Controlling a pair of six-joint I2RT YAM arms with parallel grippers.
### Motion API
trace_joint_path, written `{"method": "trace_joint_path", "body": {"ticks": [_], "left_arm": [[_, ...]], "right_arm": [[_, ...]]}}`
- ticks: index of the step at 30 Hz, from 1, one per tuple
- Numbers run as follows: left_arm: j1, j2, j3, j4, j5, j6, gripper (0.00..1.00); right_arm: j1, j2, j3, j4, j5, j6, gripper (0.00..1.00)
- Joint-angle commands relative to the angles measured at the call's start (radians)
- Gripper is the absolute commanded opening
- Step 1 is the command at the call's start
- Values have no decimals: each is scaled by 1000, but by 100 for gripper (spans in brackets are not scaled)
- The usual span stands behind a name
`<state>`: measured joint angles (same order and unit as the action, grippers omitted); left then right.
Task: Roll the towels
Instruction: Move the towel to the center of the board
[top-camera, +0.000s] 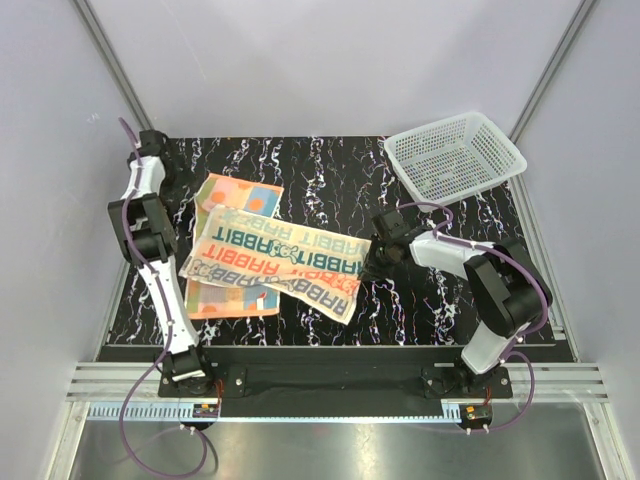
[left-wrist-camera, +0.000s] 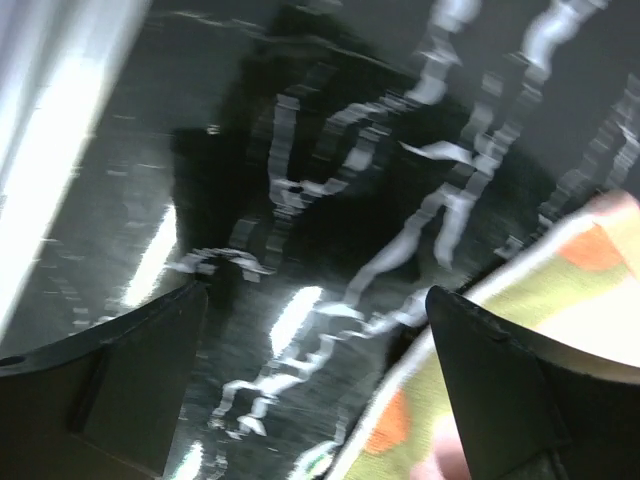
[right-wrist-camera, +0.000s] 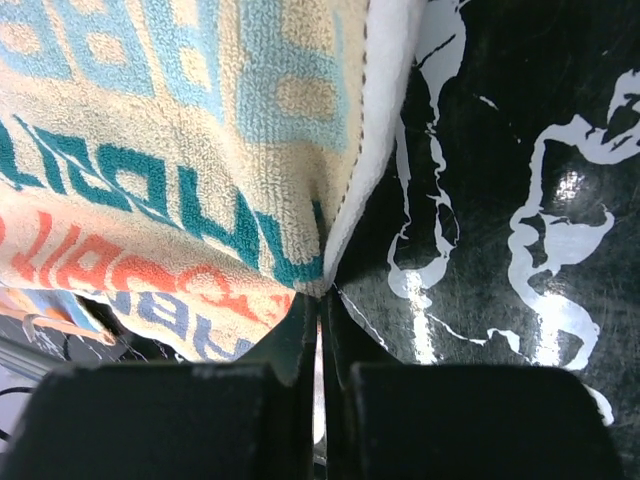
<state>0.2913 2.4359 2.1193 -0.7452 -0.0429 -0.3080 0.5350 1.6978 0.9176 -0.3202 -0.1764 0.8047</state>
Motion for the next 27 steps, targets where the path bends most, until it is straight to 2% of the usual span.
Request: {"method": "trace_joint_path", "body": {"ticks": [1, 5, 10, 11, 13, 14, 15, 16, 17, 20, 21, 25, 27], "left_arm": [[-99, -31, 10, 1, -6, 69, 99], [-173, -35, -45, -13, -46, 87, 99], [-182, -81, -175, 67, -9, 37, 99], [-182, -89, -197, 78, 0, 37, 96], [-185, -87, -225, 89, 29, 44, 74], [-188, -83, -220, 81, 34, 52, 52], [-192, -72, -214, 72, 37, 66, 41], [-193, -71, -210, 72, 37, 72, 25], [-192, -67, -200, 58, 37, 69, 0], [-187, -78, -165, 32, -4, 60, 0], [-182, -83, -147, 17, -61, 44, 0], [-115, -104, -44, -40, -150, -11, 0], [-89, -72, 100, -69, -185, -29, 0]], "right_arm": [[2, -7, 53, -51, -6, -35, 0], [2, 10, 69, -57, -14, -45, 0], [2, -7, 63, -74, -3, -61, 0], [2, -10, 58, -76, -2, -65, 0], [3, -15, 53, -76, 3, -67, 0], [2, -13, 50, -77, 2, -67, 0], [2, -13, 49, -74, 0, -67, 0], [2, -12, 49, -74, 0, -67, 0], [2, -12, 49, -77, -1, -68, 0], [0, -18, 52, -91, 5, -75, 0], [0, -23, 52, -97, 8, -76, 0], [-20, -58, 32, -147, 34, -93, 0], [-41, -84, 6, -175, 32, -101, 0]]}}
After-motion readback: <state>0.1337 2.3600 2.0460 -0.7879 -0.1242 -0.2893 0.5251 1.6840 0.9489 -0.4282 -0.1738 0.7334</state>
